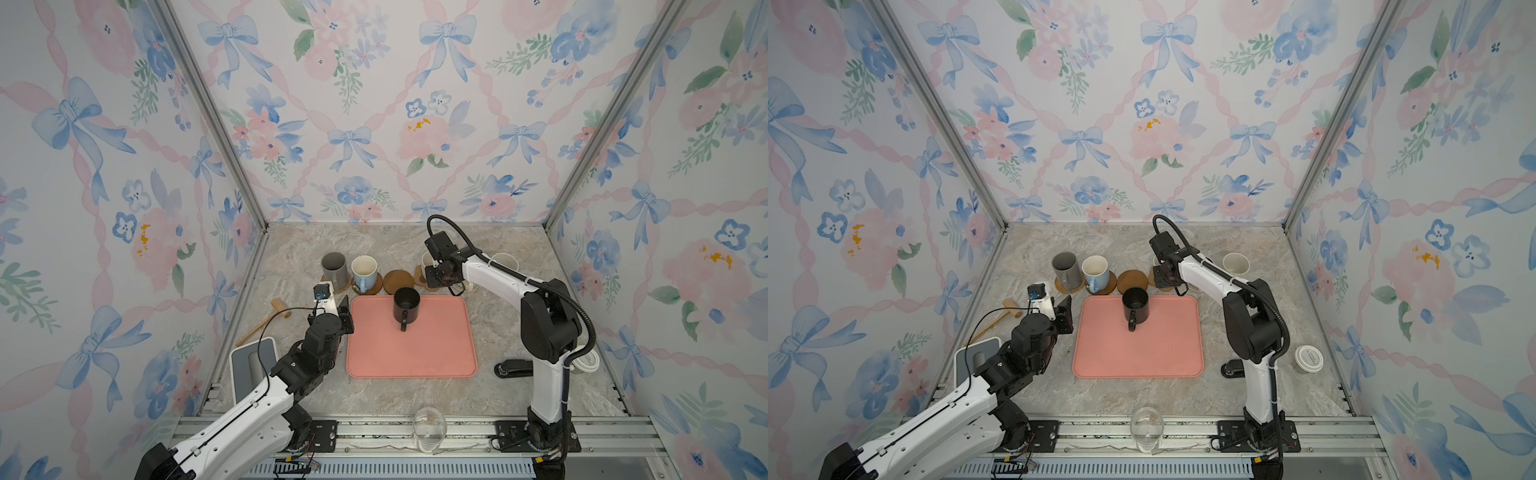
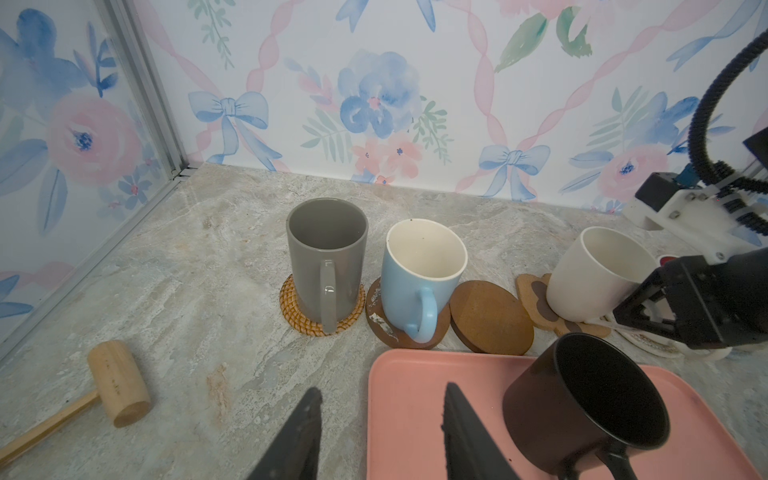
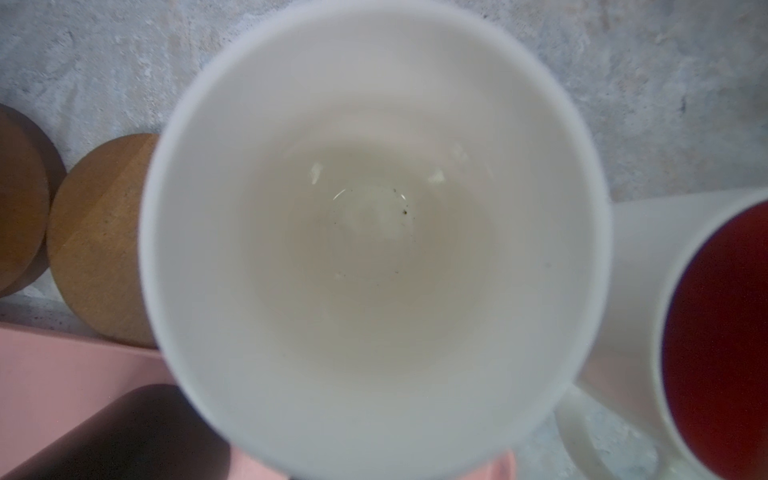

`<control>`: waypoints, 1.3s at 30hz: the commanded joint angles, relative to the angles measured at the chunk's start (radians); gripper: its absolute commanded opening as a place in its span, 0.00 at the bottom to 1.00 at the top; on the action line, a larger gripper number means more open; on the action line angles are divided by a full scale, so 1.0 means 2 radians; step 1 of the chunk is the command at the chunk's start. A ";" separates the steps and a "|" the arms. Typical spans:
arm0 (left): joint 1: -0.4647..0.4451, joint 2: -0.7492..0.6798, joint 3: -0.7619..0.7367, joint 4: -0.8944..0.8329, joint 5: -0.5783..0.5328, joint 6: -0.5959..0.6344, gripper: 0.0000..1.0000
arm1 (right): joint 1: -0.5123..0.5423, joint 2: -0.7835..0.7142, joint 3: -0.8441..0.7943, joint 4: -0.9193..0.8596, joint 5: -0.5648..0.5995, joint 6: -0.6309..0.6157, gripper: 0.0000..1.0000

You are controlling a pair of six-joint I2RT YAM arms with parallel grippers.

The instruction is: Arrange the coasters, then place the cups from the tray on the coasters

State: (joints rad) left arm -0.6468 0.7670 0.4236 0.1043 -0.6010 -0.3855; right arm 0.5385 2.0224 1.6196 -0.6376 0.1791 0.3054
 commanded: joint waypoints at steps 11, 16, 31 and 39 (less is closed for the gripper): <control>0.003 -0.003 0.002 0.000 0.002 0.007 0.44 | -0.001 -0.003 0.001 0.018 0.000 -0.003 0.29; 0.004 -0.006 0.002 -0.002 0.003 0.007 0.43 | -0.001 -0.010 -0.004 0.017 0.003 -0.002 0.46; 0.002 0.005 0.013 -0.002 0.027 0.000 0.43 | 0.025 -0.169 -0.110 0.049 0.050 0.026 0.60; -0.002 0.016 0.031 0.001 0.074 -0.010 0.42 | 0.090 -0.315 -0.227 0.079 0.122 0.076 0.68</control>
State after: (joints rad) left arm -0.6476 0.7940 0.4522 0.1036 -0.4999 -0.3939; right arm 0.6849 1.4471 1.2251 -0.5076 0.3412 0.3965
